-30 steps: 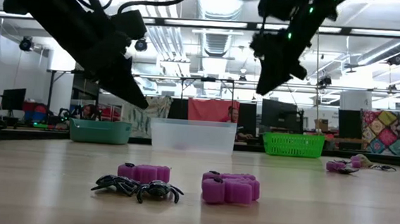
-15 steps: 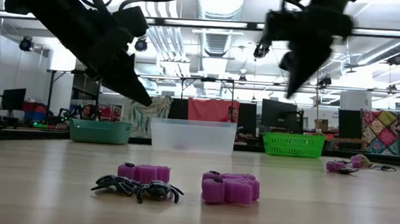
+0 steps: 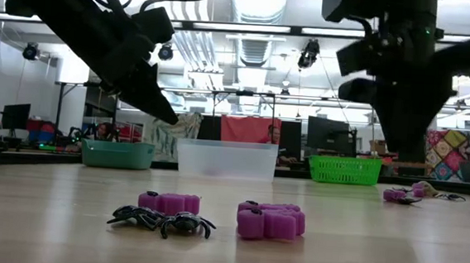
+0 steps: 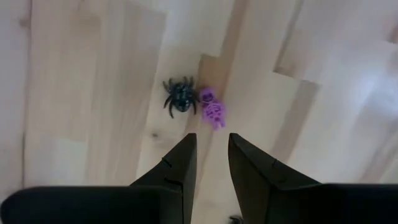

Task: Sort Halloween decoration
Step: Put the violet skeleton toy into the transparent bin

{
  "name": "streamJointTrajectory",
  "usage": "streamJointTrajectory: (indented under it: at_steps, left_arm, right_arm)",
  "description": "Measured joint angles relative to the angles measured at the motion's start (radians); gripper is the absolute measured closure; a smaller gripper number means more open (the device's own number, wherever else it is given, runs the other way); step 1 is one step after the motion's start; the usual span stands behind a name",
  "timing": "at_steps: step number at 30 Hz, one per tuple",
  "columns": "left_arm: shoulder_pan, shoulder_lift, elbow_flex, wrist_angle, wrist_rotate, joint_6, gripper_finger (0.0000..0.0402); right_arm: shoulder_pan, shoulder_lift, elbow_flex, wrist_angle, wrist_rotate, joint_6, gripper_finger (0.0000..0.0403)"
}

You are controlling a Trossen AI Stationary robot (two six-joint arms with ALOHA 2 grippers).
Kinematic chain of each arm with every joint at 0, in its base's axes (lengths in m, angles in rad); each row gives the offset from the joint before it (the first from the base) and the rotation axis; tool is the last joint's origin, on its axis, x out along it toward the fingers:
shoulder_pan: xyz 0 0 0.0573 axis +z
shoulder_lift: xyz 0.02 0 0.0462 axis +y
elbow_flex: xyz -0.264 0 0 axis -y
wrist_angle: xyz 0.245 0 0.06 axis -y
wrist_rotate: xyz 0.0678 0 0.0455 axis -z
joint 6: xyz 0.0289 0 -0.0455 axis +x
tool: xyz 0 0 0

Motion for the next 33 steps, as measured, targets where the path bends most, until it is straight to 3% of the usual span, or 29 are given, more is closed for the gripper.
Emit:
streamJointTrajectory:
  at_steps: [16,28,33]
  left_arm:
    - [0.0,0.0,0.0,0.0,0.0,0.011,0.0402]
    - [0.0,0.0,0.0,0.004,0.0,0.011,0.0402]
    - [0.0,0.0,0.0,0.008,0.0,0.011,0.0402]
  right_arm:
    - [0.011,0.191,-0.001,0.013,0.085,-0.039,0.0319]
    - [0.011,0.203,-0.001,0.074,0.089,-0.053,0.0321]
    - [0.011,0.206,-0.001,0.082,0.089,-0.06,0.0348]
